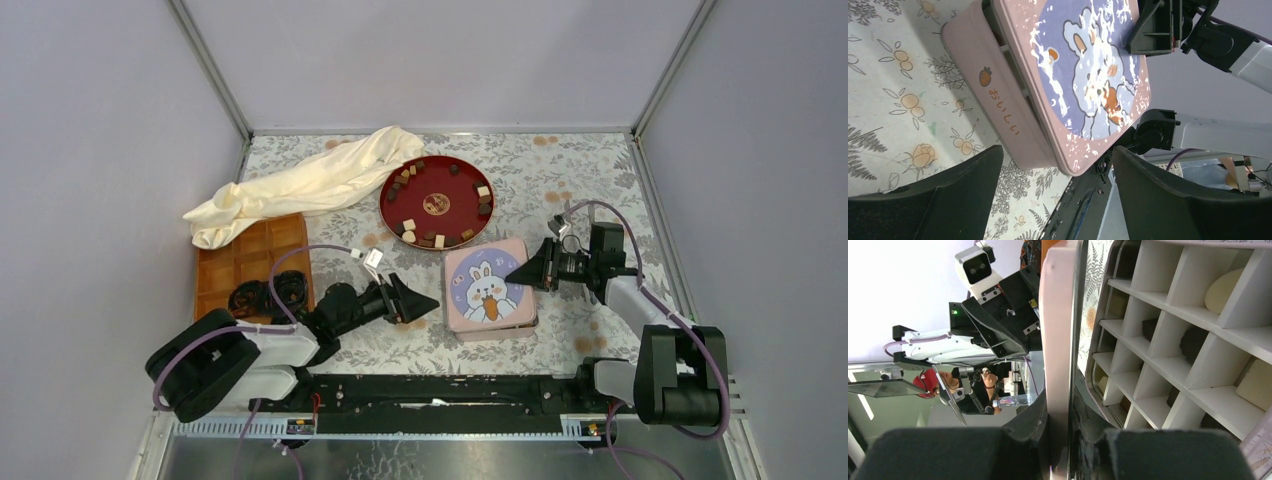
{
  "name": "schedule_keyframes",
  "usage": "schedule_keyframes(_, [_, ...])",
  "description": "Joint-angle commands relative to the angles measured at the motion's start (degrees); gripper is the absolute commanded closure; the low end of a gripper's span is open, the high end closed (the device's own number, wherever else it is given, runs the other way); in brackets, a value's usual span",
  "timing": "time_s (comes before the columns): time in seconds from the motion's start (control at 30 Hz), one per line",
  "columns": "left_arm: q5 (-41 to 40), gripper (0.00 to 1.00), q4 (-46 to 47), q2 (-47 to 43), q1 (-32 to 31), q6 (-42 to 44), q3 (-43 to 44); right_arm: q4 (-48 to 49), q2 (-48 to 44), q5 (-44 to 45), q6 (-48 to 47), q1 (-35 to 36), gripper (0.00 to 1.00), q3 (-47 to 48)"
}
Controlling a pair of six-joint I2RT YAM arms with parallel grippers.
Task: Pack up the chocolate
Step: Move the packing box to the center of the board, then place the box lid in the packing box.
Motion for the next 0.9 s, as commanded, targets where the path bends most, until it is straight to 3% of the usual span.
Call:
schedule_keyframes(0.0, [2.45, 0.14, 9.21, 3.92, 0.60, -1.25, 2.32, -1.63, 0.46, -0.51, -3.64, 0.93, 1.00, 2.47])
schedule_keyframes(0.5, [9.95, 0.34, 10.21, 18.16, 0.93, -2.84, 8.39, -12.67, 1.35, 5.54, -12.31, 0.94, 0.93, 5.55])
schedule_keyframes(0.87, [13.94, 0.45, 11.40, 24.87, 0.89, -5.34, 12.11, -18.91, 2.64, 10.61, -16.79, 0.68, 0.81, 8.51])
